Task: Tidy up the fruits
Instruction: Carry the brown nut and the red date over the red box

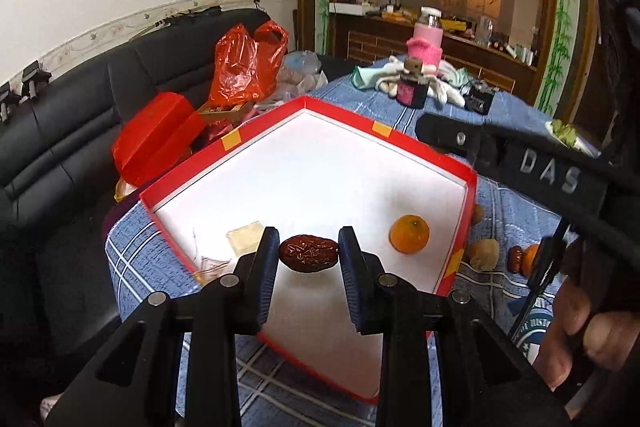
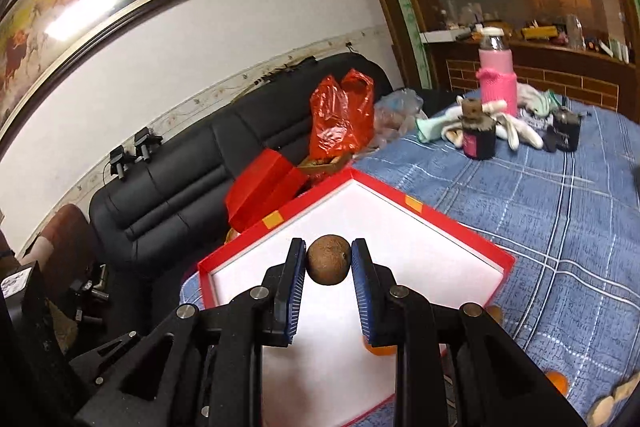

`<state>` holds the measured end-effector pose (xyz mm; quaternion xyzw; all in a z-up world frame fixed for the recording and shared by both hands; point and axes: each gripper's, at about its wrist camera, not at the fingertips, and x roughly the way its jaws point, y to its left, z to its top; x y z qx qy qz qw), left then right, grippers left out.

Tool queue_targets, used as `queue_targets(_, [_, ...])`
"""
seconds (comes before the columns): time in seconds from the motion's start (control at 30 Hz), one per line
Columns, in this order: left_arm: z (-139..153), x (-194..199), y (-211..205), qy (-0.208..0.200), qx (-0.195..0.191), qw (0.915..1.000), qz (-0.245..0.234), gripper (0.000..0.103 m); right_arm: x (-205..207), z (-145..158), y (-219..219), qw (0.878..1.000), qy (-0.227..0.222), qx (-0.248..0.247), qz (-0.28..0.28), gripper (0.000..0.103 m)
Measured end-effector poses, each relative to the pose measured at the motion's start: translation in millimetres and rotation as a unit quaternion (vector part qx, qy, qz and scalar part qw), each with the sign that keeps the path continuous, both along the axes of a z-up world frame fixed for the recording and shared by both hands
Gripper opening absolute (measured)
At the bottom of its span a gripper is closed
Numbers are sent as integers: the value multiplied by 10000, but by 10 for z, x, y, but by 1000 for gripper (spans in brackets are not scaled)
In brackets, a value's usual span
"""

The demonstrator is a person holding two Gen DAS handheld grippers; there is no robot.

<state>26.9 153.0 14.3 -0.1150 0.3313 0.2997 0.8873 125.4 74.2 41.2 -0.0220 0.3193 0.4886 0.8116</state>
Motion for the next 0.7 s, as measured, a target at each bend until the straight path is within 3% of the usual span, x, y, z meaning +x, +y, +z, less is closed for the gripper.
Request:
queue_targets(0.3, [-84,191,39,234,-28,9997,-34,28,196,-283,14,9990,254,-330,-172,23])
queue_targets(0.7, [-126,248,69,281,-42,9996,-86,28,208,-393,88,9982,206,-510,-230,24])
